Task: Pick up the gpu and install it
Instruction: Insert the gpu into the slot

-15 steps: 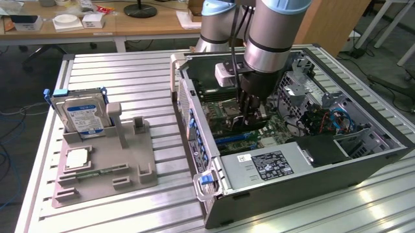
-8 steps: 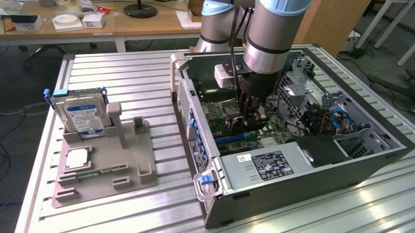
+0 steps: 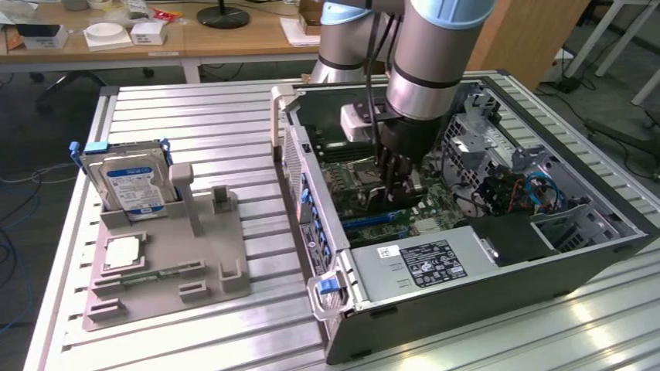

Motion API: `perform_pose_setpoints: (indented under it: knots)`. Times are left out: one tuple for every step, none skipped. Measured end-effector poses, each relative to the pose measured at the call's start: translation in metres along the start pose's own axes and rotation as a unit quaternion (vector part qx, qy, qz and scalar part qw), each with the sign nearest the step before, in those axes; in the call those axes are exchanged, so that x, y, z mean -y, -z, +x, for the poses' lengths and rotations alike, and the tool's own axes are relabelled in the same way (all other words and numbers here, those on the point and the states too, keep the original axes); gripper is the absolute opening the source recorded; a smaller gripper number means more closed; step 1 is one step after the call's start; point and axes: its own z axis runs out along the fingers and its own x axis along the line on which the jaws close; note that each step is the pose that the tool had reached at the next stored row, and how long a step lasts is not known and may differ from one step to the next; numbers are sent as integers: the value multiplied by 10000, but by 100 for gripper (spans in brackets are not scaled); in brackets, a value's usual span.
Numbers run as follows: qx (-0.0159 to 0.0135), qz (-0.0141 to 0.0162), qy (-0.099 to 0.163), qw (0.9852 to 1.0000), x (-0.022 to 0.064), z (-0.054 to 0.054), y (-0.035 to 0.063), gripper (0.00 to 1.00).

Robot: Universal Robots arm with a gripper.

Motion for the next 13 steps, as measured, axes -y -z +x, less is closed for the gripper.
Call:
perform_pose_setpoints:
  knots:
    - [1, 0, 0, 10000, 0, 0, -8, 27]
    - [2, 0, 0, 10000, -1, 0, -17, 27]
    - [2, 0, 0, 10000, -1, 0, -23, 27]
    - [2, -1, 0, 10000, -1, 1, -26, 27]
    - [1, -1, 0, 10000, -1, 1, -27, 27]
    - [1, -1, 0, 10000, -1, 1, -28, 27]
    - [2, -1, 0, 10000, -1, 1, -29, 27]
    - [3, 0, 0, 10000, -1, 1, -32, 27]
    - [4, 0, 0, 10000, -1, 0, -36, 27]
    - [4, 0, 1, 10000, -2, 1, -39, 27]
    - [3, 0, 1, 10000, -3, 1, -42, 27]
    - [2, -1, 1, 10000, -4, 1, -44, 27]
    - [2, -1, 0, 10000, -6, 1, -47, 27]
